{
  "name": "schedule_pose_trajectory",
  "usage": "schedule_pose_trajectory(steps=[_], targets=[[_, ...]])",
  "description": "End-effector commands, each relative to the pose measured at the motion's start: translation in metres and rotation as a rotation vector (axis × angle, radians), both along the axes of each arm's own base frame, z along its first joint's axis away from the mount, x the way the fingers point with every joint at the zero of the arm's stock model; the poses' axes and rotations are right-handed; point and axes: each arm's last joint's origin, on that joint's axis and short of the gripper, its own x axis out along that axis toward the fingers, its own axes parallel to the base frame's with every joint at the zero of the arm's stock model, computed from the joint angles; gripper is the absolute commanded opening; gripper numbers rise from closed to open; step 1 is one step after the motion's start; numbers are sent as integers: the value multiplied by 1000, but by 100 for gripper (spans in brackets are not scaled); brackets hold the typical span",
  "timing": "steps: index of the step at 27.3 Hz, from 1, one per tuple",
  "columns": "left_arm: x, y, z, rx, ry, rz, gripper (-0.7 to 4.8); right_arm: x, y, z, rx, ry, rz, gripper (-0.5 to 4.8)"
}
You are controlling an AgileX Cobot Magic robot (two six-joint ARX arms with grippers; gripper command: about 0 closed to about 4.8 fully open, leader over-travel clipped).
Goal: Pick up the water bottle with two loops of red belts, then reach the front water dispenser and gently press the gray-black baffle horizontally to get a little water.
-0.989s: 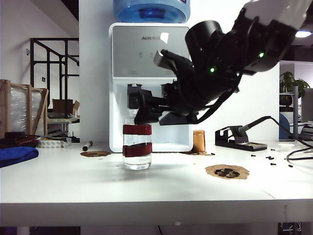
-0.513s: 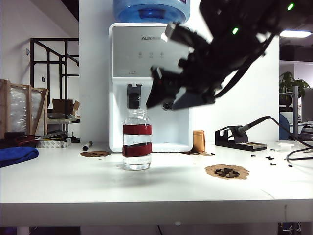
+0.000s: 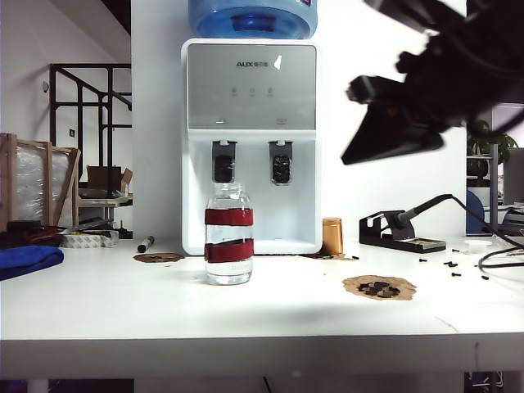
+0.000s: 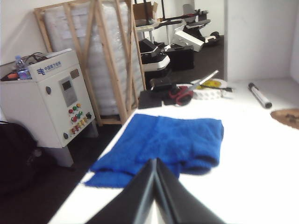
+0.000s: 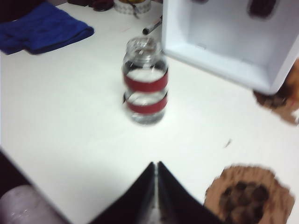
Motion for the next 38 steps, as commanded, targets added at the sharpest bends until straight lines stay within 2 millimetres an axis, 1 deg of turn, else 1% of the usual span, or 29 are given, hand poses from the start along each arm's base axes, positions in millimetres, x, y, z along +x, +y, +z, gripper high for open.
schedule_pose_trajectory(steps=[1, 4, 5, 9, 12, 15, 20, 25, 27, 30, 33, 38], targets=[[-1, 0, -8, 3, 1, -16, -4, -11, -8, -1, 26, -19, -6, -5], [-3, -1, -15, 1, 71, -21, -5, -26, -24, -2, 131, -85, -47, -5], [-3, -1, -16, 1, 85, -24, -4, -27, -28, -2, 155, -98, -55, -5], [-5, -1, -21, 0, 133, -25, -4, -37, -52, -2, 279, -126, -120, -5], [-9, -1, -22, 0, 134, -25, -4, -43, -67, -4, 310, -144, -168, -5], [-12, -1, -15, 1, 52, -29, -5, -55, -78, -8, 322, -191, -204, -5], [-12, -1, -12, 1, 22, -25, -4, -75, -88, -21, 360, -253, -240, -5], [-12, -1, -12, 1, 24, -26, -4, -85, -93, -42, 433, -209, -283, -5], [-12, -1, -12, 1, 24, -25, -5, -87, -94, -49, 437, -178, -291, -5], [-12, -1, -13, 1, 27, -25, -4, -89, -94, -51, 408, -162, -297, -5], [-12, -1, -13, 1, 28, -25, -4, -93, -95, -47, 371, -235, -281, -5], [-12, -1, -13, 1, 28, -25, -4, -98, -98, -38, 390, -338, -279, -5]])
